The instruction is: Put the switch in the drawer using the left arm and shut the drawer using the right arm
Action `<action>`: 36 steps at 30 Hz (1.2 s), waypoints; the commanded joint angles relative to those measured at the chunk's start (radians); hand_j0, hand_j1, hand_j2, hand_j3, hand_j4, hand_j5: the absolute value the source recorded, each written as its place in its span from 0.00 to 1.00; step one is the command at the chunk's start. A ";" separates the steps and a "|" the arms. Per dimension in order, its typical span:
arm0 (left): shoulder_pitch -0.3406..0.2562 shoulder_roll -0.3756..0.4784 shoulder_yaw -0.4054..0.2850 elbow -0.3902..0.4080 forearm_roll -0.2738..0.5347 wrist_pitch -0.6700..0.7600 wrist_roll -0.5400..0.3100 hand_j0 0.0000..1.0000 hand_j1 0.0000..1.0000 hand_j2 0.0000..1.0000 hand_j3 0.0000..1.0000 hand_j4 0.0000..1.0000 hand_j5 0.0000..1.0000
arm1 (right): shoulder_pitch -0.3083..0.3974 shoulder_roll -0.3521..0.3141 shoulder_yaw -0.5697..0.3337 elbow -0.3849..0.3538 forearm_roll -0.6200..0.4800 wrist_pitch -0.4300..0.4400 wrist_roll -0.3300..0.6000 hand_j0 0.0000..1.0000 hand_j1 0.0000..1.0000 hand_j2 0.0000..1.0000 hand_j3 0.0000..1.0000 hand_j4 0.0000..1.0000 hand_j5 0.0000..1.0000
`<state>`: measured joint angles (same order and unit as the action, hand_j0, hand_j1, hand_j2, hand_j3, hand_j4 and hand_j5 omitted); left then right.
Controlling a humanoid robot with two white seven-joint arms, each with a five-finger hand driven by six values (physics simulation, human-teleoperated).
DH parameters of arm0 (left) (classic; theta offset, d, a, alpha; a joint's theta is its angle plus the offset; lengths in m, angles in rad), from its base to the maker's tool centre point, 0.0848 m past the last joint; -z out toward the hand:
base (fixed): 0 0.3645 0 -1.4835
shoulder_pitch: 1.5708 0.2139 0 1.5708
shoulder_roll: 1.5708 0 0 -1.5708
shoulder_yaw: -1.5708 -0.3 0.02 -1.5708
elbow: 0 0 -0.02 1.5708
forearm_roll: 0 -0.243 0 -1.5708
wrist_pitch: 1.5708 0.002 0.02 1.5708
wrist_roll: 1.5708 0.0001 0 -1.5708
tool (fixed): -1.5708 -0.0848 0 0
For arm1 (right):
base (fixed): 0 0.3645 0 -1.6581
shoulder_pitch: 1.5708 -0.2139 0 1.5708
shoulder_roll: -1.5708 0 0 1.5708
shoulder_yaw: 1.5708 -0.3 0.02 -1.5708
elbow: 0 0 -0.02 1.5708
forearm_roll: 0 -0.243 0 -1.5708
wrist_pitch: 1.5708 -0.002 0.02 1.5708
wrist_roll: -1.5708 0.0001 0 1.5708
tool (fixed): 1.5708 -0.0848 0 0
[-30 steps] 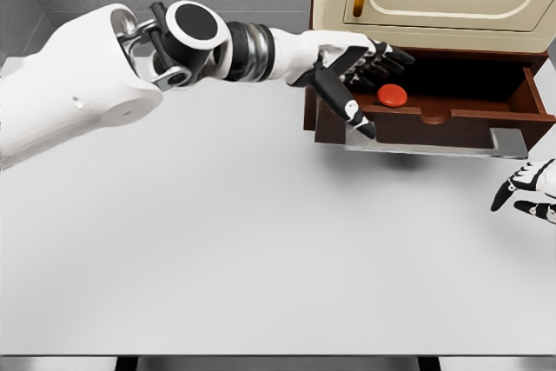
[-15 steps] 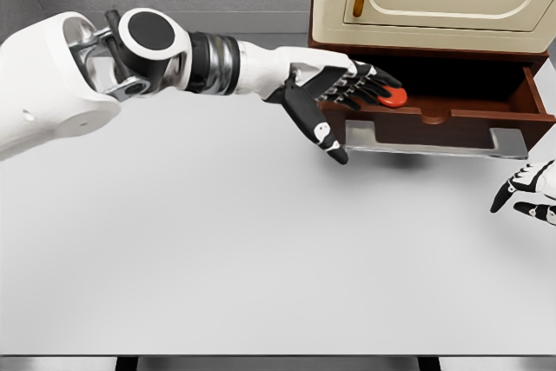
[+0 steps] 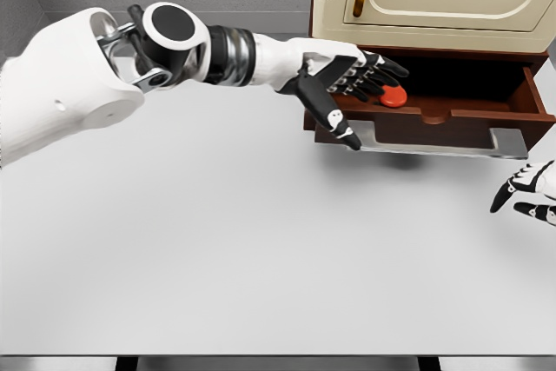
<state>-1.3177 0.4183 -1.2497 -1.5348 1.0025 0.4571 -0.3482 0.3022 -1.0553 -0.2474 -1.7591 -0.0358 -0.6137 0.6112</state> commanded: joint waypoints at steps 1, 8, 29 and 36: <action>0.000 -0.032 0.001 0.045 0.001 -0.002 0.000 1.00 1.00 1.00 1.00 1.00 1.00 | 0.000 0.000 0.000 0.000 -0.007 0.003 0.000 0.50 0.50 0.50 0.50 0.50 0.50; 0.018 -0.064 0.001 0.081 -0.038 -0.003 -0.012 1.00 1.00 1.00 1.00 1.00 1.00 | 0.000 -0.002 0.000 0.000 -0.007 0.003 0.000 0.50 0.50 0.50 0.50 0.50 0.50; 0.015 0.083 0.007 -0.159 0.005 -0.040 -0.106 1.00 1.00 1.00 1.00 1.00 1.00 | 0.002 0.000 0.011 0.000 -0.007 0.003 0.000 0.51 0.51 0.51 0.51 0.51 0.51; 0.005 0.125 0.085 -0.157 0.033 -0.043 -0.173 1.00 1.00 1.00 1.00 1.00 1.00 | 0.003 0.000 0.011 0.000 -0.007 0.003 0.000 0.51 0.51 0.51 0.51 0.51 0.51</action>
<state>-1.3146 0.5243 -1.1959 -1.6856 1.0187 0.4147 -0.4903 0.3037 -1.0542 -0.2365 -1.7591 -0.0358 -0.6137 0.6112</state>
